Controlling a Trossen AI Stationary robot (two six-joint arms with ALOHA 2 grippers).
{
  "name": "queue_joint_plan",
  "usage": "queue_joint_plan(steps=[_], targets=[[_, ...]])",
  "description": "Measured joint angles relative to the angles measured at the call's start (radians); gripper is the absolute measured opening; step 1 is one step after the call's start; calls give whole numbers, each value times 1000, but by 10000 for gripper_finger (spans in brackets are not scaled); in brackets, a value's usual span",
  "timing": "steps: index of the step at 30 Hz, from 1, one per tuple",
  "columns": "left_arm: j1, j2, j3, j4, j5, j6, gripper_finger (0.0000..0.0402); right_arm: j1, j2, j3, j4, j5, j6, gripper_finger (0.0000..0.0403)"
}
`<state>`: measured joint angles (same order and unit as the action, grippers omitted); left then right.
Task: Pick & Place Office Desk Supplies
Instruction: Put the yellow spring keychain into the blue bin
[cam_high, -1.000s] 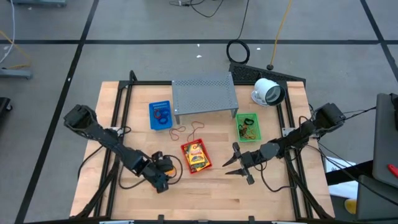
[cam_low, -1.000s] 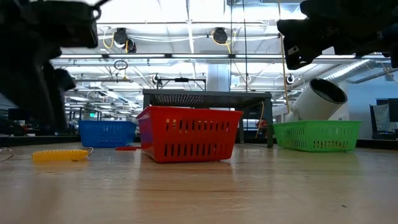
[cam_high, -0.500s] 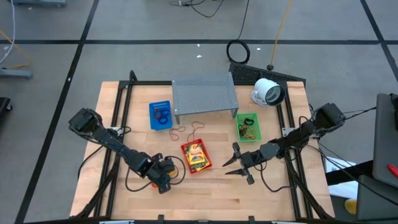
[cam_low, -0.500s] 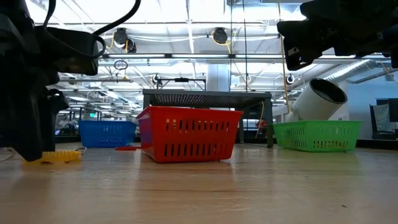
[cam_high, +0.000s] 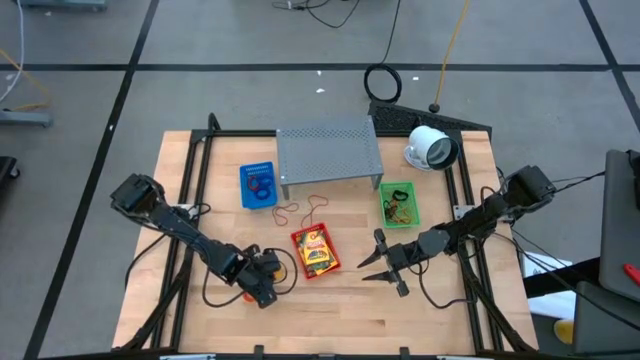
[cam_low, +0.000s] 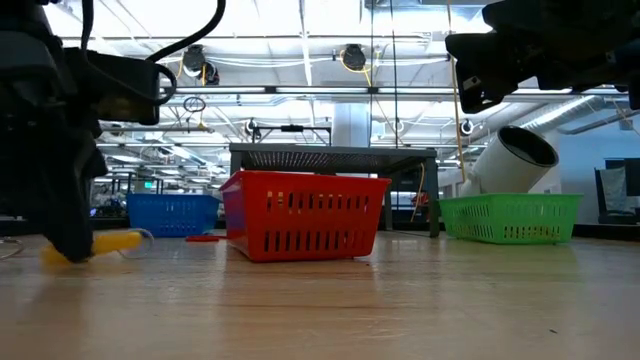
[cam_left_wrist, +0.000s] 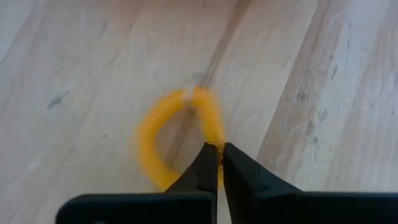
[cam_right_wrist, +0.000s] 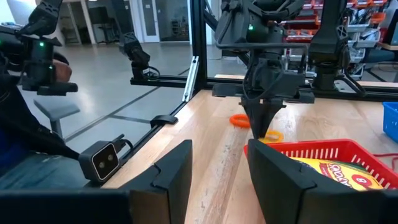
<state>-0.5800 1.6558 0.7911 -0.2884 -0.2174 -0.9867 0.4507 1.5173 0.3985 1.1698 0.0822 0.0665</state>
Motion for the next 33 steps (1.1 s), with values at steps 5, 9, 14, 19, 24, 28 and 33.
queue_joint_plan(steps=[5, 9, 14, 19, 24, 28, 33], targets=[[17, -40, -1, 38, -19, 54, 5, 0, 0, 0, 0, 54, 0, 144], [42, -96, -1, 93, -19, 117, 5, -1, 0, 0, 7, 56, 0, 144], [86, -181, -1, 201, -28, 231, 5, -1, 0, 0, 37, 56, 0, 144], [146, -246, 0, 344, -30, 409, 4, -13, 0, 0, 70, 53, 0, 144], [219, -263, 1, 511, -28, 624, 6, -26, 0, 0, 107, 48, -20, 144], [273, -262, 1, 606, -28, 773, 4, -24, 0, 0, 162, 47, -106, 144], [355, -262, 1, 683, -10, 835, 8, -24, -2, 0, 281, 48, -205, 144]])
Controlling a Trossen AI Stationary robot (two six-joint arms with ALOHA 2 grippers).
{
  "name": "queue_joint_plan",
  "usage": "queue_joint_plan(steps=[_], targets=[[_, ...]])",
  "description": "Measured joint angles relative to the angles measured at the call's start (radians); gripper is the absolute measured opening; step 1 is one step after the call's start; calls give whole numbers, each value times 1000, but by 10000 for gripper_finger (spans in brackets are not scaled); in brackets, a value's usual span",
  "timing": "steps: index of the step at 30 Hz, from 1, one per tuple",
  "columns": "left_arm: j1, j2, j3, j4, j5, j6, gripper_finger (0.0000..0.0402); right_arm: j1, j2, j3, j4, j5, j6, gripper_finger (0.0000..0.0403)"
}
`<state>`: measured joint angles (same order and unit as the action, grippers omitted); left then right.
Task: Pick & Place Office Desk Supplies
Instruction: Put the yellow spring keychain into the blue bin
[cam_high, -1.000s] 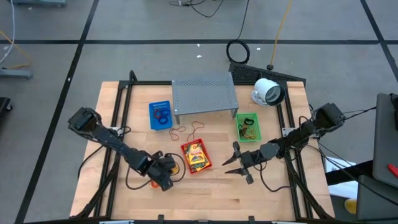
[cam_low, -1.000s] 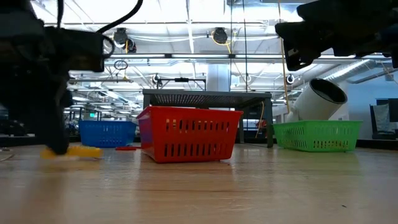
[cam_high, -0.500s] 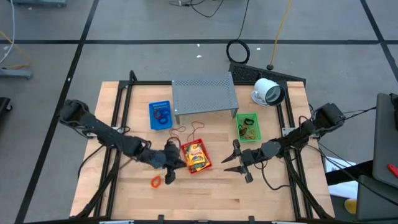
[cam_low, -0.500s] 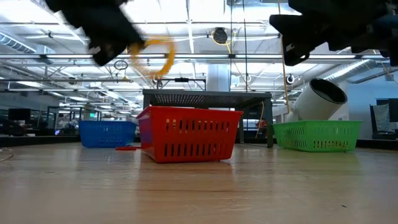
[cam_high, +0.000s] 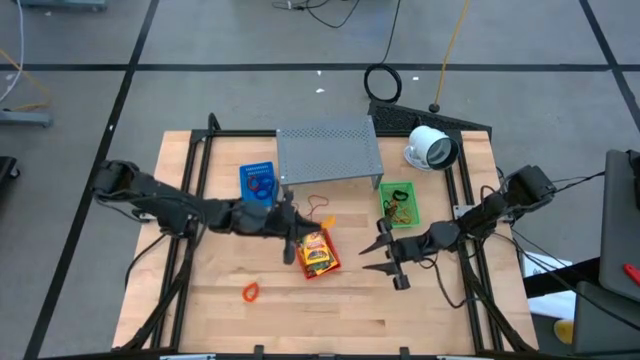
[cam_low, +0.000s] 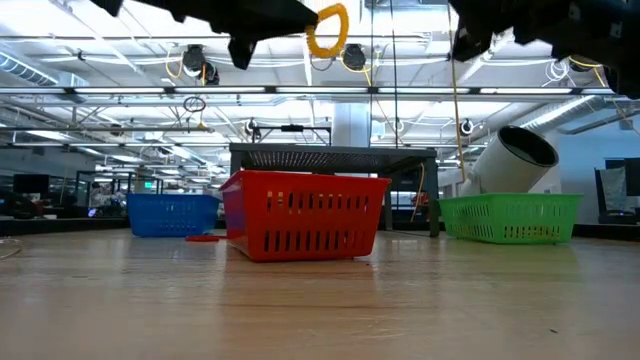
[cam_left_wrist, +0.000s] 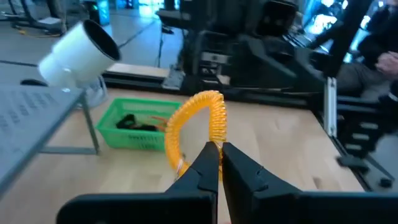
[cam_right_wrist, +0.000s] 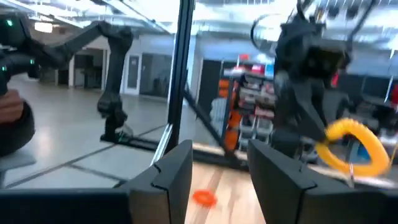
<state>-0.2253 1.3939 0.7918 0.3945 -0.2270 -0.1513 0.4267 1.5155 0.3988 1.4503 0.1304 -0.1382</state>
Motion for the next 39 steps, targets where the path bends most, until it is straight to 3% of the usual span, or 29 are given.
queue_joint_plan(steps=[4, 7, 18, 26, 30, 39], targets=[[60, 6, 0, 9, 43, 0, 4, 1, -25, 0, 28, 52, -31, 144], [92, 20, 0, 24, 49, 0, 8, 5, -75, 0, -50, 175, -8, 144], [172, 96, 0, 186, 157, -8, 8, 170, -391, 0, -526, 887, -8, 144], [197, 183, 94, 179, 157, 15, 6, 396, -524, 0, -580, 1430, -136, 144], [201, 261, 189, 168, 157, 69, 6, 452, -563, -1, -563, 1439, -190, 144], [231, 469, 453, 44, 201, 98, 9, 452, -580, -6, -568, 1440, -218, 144]])
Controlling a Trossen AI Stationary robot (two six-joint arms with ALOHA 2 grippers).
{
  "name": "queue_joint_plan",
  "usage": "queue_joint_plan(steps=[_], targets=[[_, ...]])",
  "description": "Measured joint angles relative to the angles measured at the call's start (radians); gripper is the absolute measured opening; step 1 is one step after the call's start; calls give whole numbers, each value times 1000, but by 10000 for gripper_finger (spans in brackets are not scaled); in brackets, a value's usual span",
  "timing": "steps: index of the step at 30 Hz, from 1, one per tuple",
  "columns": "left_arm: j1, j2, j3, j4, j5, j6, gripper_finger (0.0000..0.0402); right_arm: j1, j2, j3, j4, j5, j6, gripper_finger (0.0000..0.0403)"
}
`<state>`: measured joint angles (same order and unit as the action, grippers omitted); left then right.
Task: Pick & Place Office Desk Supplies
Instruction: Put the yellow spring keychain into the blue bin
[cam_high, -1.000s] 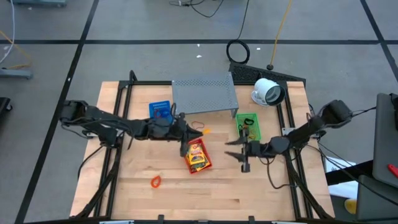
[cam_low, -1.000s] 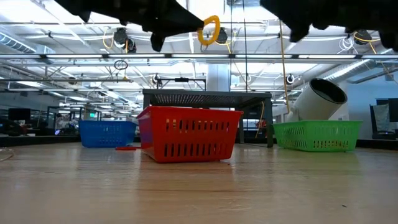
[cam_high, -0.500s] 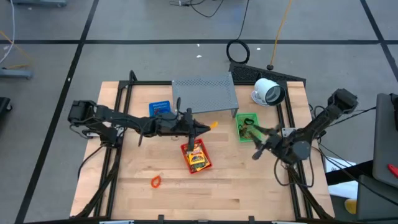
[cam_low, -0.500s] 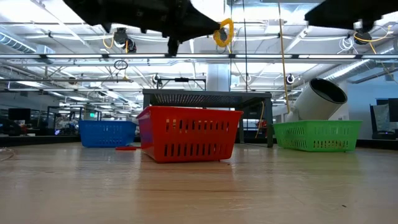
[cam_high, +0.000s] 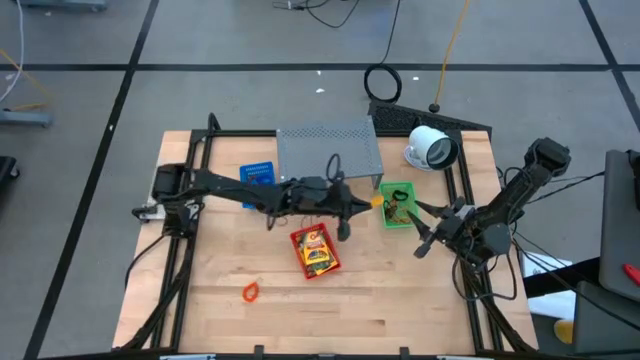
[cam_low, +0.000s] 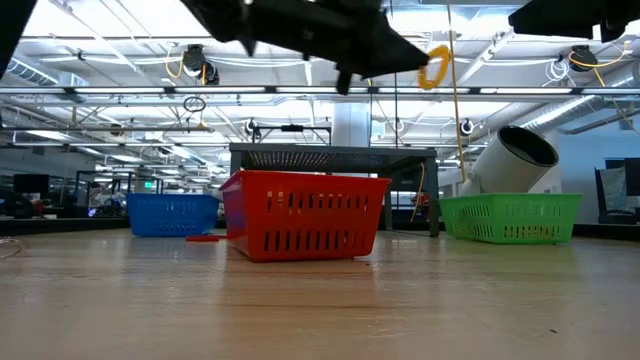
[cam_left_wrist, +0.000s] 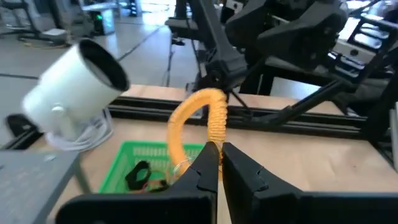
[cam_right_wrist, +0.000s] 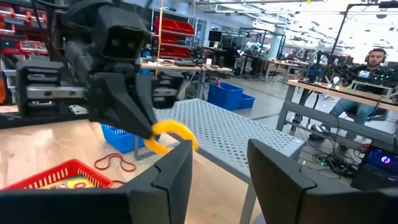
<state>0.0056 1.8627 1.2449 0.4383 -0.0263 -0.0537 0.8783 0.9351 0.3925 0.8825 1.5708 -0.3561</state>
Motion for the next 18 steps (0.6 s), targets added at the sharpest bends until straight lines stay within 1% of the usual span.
queue_joint_plan(steps=[4, 9, 14, 18], targets=[[28, 87, 105, 1, 76, -1, 5, -1, 0, -14, 9, 1, 1, 144], [59, 177, 202, -2, 120, -30, 13, -17, -1, -24, 26, 0, 3, 144], [89, 210, 217, -3, 131, -80, 10, -28, -1, -27, 25, 0, 3, 144], [109, 210, 217, 3, 131, -116, 11, -47, -1, -27, 26, -1, -5, 144]])
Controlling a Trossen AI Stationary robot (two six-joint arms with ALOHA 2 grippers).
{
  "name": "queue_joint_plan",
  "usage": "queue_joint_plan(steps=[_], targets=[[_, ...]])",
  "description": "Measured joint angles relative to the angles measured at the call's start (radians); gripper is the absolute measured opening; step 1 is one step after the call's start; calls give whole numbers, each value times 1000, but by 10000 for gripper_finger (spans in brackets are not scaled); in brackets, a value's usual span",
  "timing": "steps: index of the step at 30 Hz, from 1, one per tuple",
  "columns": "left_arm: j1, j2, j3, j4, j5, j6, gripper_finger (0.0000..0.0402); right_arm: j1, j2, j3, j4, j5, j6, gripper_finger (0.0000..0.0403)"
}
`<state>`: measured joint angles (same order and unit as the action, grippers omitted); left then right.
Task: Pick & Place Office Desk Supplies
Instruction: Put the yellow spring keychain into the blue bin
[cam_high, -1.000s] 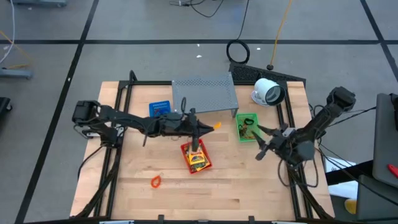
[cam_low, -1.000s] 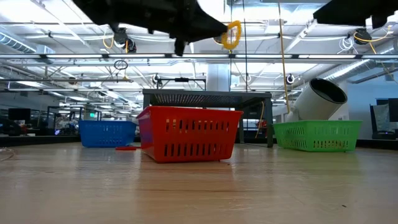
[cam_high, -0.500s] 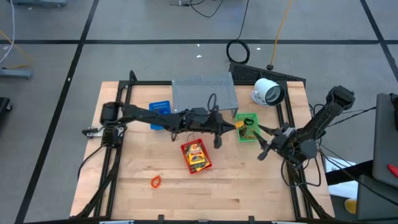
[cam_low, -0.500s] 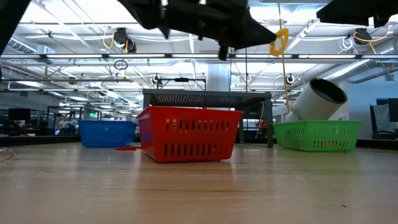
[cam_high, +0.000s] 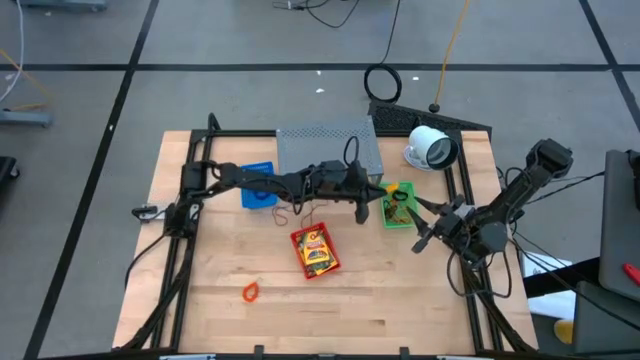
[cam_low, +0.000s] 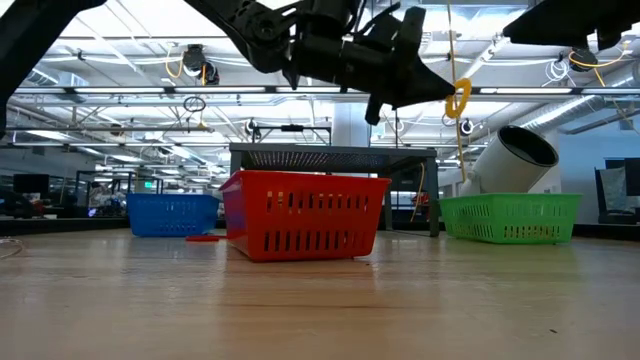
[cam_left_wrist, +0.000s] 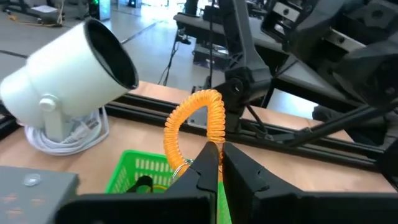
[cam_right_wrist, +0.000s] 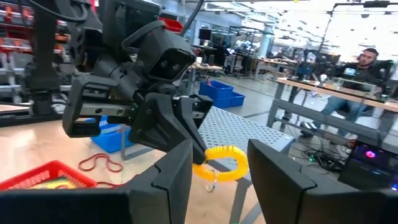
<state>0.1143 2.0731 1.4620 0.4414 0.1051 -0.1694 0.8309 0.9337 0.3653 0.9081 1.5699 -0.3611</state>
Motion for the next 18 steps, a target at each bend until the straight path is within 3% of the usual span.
queue_joint_plan(steps=[5, 13, 18], targets=[[18, 0, 0, 2, 1, -28, 33, -48, 0, 0, 0, -11, 0, 144], [16, 0, 0, 11, 2, -12, 41, -152, -1, 0, 8, -214, 6, 144], [14, 0, 0, 15, 18, 28, 42, -197, -1, 0, 8, -287, 8, 144]])
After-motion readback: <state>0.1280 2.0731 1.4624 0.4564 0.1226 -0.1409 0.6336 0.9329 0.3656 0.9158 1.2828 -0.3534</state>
